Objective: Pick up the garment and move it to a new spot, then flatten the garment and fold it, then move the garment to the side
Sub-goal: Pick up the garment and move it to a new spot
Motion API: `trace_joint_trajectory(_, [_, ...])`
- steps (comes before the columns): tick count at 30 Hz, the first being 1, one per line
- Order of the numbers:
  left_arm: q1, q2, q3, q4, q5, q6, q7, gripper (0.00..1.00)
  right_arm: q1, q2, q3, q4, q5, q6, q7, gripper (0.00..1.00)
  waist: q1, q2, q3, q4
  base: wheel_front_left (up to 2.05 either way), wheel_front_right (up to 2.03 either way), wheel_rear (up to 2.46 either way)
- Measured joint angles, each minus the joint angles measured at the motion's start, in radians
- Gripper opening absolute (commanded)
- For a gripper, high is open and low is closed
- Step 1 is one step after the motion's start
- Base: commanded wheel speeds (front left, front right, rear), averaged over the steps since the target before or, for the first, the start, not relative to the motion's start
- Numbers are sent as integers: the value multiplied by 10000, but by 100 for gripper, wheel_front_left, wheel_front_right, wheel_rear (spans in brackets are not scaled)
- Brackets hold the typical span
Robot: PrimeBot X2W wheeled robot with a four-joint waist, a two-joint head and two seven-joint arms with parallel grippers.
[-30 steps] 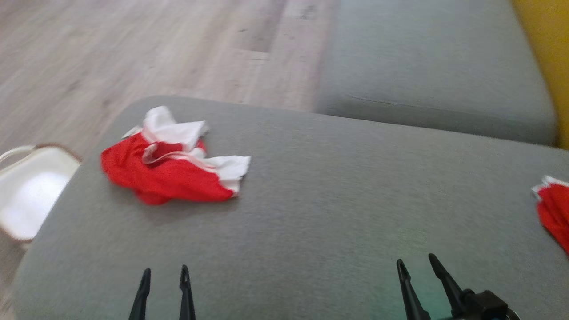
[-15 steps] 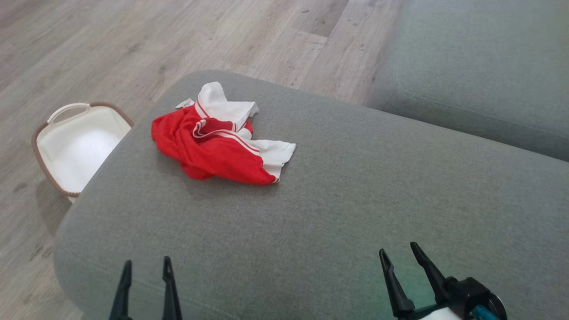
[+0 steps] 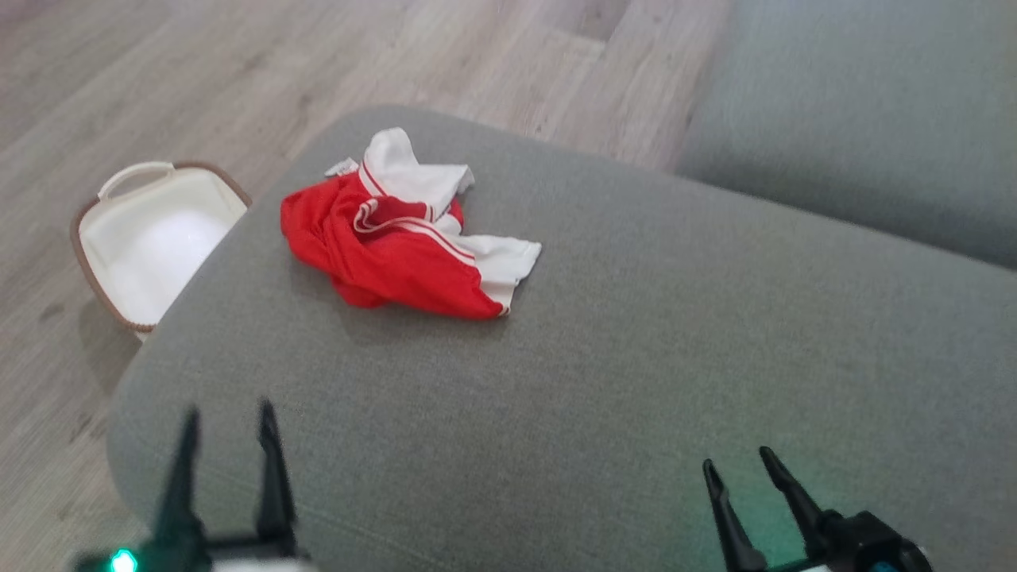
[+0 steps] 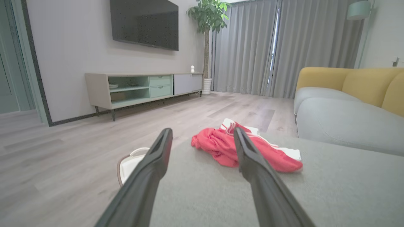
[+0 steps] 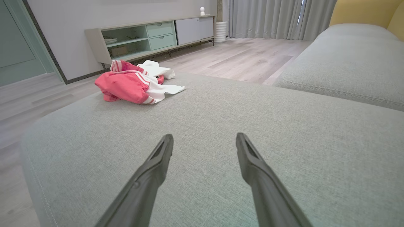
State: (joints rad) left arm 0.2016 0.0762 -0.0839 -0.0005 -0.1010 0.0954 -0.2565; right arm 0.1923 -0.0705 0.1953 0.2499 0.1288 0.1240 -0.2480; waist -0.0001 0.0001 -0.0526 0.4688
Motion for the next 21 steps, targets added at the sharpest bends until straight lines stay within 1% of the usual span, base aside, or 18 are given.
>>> trace_joint_trajectory(2, [-576,117,224,-65,-4,-104,0,100,32,-198,-8,-155,-90,0,0,100,0,0,259,-25,0,0,0])
trace_joint_trajectory(5, [-1851,268,253,-98,10,-359,-2,100,-153,-677,-71,-422,-157,0,0,100,1,0,851,-127,0,0,0])
trace_joint_trajectory(7, [-2891,422,242,-27,46,-598,-2,100,-359,-1043,-96,-533,-159,0,0,100,2,0,1312,-217,0,0,0])
trace_joint_trajectory(9, [-4035,633,205,368,38,-890,33,100,-577,-1402,-144,-654,-169,0,0,100,4,-1,1782,-294,0,0,0])
trace_joint_trajectory(12, [-5881,924,84,1354,38,-1388,502,100,-876,-1919,-244,-955,-249,0,-2,100,4,0,2483,-386,0,0,0])
trace_joint_trajectory(14, [-7114,1051,-73,2207,36,-1618,959,100,-1092,-2261,-282,-1158,-247,0,-2,100,4,-1,2944,-442,0,0,0])
trace_joint_trajectory(15, [-7691,1066,-163,2656,29,-1707,1210,100,-1209,-2412,-290,-1269,-251,0,-2,100,5,-1,3167,-473,0,0,0])
trace_joint_trajectory(16, [-7691,1066,-163,2656,29,-1707,1210,100,-1209,-2412,-290,-1269,-251,0,-2,100,5,-1,3167,-473,0,0,0])
trace_joint_trajectory(18, [-8779,1097,-360,3685,-36,-1891,1592,100,-1453,-2692,-305,-1557,-265,0,-4,100,5,-1,3607,-542,0,0,0])
trace_joint_trajectory(21, [-10164,1168,-476,5384,-36,-1973,1956,100,-1737,-3033,-318,-2031,-265,0,-27,100,5,-1,4226,-660,0,0,0])
